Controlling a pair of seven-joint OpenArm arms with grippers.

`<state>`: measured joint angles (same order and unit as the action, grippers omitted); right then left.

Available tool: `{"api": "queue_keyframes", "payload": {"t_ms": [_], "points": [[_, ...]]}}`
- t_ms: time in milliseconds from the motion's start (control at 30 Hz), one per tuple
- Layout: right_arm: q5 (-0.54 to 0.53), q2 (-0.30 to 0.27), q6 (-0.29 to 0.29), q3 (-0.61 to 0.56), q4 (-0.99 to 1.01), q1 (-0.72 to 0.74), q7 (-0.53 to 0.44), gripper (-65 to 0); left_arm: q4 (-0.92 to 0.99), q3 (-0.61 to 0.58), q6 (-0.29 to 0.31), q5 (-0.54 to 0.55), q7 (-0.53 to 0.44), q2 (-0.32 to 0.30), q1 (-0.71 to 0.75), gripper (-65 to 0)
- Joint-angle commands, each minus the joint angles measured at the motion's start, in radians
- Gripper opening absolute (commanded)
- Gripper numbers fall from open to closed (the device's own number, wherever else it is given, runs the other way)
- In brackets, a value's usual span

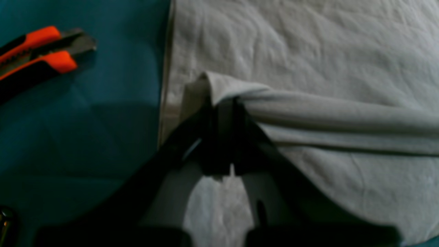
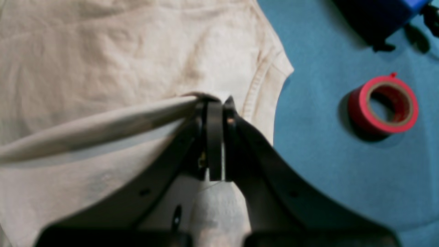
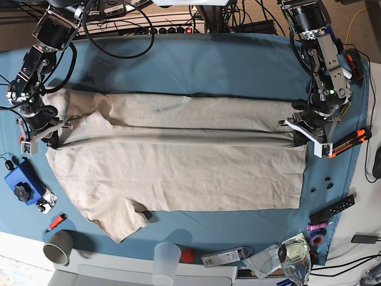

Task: Fold the T-shirt properly
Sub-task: 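Lower the folded edge onto the shirt and open both grippers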

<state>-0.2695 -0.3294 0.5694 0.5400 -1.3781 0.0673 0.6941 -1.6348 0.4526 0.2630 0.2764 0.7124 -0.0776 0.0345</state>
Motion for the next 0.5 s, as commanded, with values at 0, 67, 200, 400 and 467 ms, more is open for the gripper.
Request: {"api": "queue_keyframes", "payload": {"t_ms": [0, 67, 200, 400, 467], "points": [[0.003, -0.023, -0.005, -0.004, -0.015, 0.019, -0.040, -65.0, -0.016, 0.001, 0.002, 0.003, -0.026, -0.009, -0.021, -65.0], [0.010, -0.026, -0.005, -0.024, -0.015, 0.019, -0.051, -65.0, -0.016, 0.001, 0.002, 0.003, -0.029, -0.009, -0.022, -65.0], [0.062, -0.029, -0.023, -0.070, -0.015, 0.034, -0.060, -65.0, -0.016, 0.001, 0.002, 0.003, -0.034, -0.009, -0.022, -65.0], [0.069, -0.030, -0.051, -0.083, -0.015, 0.084, -0.018, -65.0, -0.015, 0.001, 0.100, 0.003, -0.033, -0.033, -0.029, -61.5], [0.069, -0.034, -0.041, -0.082, -0.015, 0.086, -0.015, -65.0, -0.015, 0.001, 0.124, 0.003, -0.033, -0.046, -0.032, -52.3]]}}
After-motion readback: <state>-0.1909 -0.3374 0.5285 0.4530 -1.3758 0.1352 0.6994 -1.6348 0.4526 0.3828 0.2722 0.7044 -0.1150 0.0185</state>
